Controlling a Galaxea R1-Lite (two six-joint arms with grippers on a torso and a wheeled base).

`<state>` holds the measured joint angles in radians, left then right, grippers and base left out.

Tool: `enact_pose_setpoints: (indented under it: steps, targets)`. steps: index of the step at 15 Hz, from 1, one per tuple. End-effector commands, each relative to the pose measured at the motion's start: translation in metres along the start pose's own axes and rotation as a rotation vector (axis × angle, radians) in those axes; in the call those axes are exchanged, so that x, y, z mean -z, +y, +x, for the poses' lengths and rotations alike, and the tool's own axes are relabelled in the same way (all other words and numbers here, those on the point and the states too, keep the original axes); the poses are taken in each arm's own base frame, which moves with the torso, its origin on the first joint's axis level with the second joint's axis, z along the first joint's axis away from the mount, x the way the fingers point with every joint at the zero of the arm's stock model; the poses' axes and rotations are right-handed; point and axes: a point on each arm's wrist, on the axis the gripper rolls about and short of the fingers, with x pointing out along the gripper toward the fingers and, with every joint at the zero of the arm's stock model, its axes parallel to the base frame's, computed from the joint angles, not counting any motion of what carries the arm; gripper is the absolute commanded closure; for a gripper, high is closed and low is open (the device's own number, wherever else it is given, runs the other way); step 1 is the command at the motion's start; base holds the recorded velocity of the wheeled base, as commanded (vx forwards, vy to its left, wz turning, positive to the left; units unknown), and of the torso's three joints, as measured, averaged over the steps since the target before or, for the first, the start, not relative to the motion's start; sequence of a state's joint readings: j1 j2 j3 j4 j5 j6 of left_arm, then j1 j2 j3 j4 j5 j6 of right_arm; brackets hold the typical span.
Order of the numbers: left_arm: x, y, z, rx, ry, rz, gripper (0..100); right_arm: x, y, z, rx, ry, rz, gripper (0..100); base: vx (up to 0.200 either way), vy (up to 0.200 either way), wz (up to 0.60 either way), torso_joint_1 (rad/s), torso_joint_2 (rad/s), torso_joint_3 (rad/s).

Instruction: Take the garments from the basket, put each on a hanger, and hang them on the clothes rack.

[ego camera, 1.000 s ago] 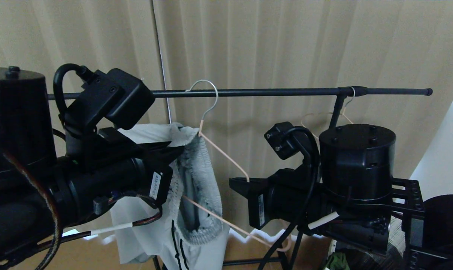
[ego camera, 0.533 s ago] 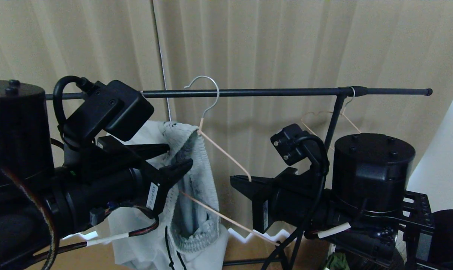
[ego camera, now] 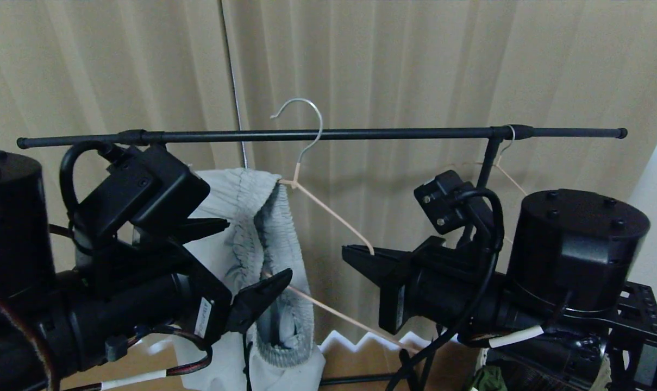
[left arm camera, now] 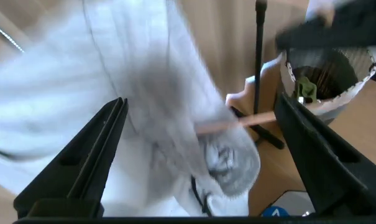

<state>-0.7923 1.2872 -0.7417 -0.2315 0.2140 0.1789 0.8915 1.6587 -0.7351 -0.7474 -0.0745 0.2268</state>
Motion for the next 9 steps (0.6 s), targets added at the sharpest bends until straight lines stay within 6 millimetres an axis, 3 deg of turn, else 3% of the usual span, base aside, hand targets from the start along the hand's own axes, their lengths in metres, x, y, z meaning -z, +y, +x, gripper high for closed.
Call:
enact_pose_setpoints:
  steps: [1,4,7,9]
  targets:
    - [0.002,0.008,-0.013,-0.033,-0.025,0.002,0,-0.001,-0.006,-0.006,0.017,-0.011,-0.014,100,0.0,0.0,0.0,0.0,0.0,0.0]
    - [0.003,0.032,-0.021,-0.134,-0.028,0.13,0,-0.004,-0.033,-0.025,0.027,-0.019,-0.04,100,0.0,0.0,0.0,0.0,0.0,0.0]
    - [-0.002,0.045,-0.024,-0.039,-0.125,0.232,0,-0.016,-0.059,-0.04,-0.014,-0.049,-0.109,100,0.0,0.0,0.0,0.0,0.0,0.0]
    - [-0.008,0.049,-0.022,-0.025,-0.167,0.307,0,-0.016,-0.064,-0.041,-0.044,-0.04,-0.13,100,0.0,0.0,0.0,0.0,0.0,0.0]
